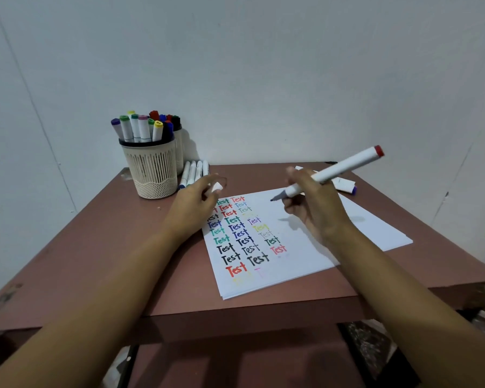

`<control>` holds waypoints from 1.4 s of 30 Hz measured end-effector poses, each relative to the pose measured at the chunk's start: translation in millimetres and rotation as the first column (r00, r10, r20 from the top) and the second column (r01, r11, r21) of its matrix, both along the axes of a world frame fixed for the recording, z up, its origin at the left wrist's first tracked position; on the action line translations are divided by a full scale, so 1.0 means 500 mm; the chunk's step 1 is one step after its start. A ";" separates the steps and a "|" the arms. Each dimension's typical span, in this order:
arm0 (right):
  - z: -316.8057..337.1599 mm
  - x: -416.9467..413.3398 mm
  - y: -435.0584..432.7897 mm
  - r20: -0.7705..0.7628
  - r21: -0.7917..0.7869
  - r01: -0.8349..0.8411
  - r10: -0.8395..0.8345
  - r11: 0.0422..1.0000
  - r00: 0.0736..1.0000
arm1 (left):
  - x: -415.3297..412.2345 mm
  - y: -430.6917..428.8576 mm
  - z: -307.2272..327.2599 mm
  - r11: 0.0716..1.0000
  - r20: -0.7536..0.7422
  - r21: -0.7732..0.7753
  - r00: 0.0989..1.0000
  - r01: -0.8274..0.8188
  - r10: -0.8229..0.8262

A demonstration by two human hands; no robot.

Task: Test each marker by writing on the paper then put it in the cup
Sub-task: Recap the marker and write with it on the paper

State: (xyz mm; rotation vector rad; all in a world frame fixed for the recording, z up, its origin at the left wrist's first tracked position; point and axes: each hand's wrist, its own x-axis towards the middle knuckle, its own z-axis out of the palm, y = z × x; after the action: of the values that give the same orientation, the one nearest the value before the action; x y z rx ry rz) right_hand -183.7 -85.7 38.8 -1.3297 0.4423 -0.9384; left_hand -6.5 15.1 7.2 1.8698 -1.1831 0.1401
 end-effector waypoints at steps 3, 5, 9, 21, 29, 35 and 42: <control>0.018 0.048 -0.016 0.078 0.173 -0.118 0.106 0.978 0.991 | 0.008 -0.008 0.000 1.000 -0.043 -0.002 0.999 -0.021 0.021; 0.019 0.076 -0.022 0.070 0.187 -0.148 0.137 0.971 0.988 | 0.010 -0.011 0.000 1.000 -0.006 0.011 1.000 -0.005 0.006; -0.010 0.108 -0.037 0.074 0.166 -0.170 0.160 0.971 0.984 | 0.013 -0.013 0.001 0.999 0.036 -0.006 0.999 0.040 -0.040; -0.032 0.109 -0.034 0.010 0.102 -0.307 0.308 0.946 0.951 | 0.003 -0.010 -0.003 0.988 0.112 -0.036 0.983 0.153 -0.148; -0.031 0.112 -0.037 -0.080 0.141 -0.311 0.323 0.940 0.943 | -0.005 -0.014 0.001 0.985 0.178 -0.029 0.970 0.172 -0.164; -0.031 0.114 -0.030 -0.015 0.251 -0.365 0.381 0.896 0.924 | -0.016 -0.015 -0.008 0.985 0.268 -0.031 0.951 0.169 -0.155; -0.031 0.119 -0.028 0.031 0.303 -0.369 0.378 0.879 0.925 | -0.022 -0.025 -0.012 0.992 0.308 -0.030 0.945 0.127 -0.111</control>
State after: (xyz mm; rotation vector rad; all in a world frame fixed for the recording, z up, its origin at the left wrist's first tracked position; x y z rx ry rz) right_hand -124.3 -99.9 23.1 -1.0944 0.3199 -0.5039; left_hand -17.7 2.6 1.1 1.7700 -1.4863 0.4008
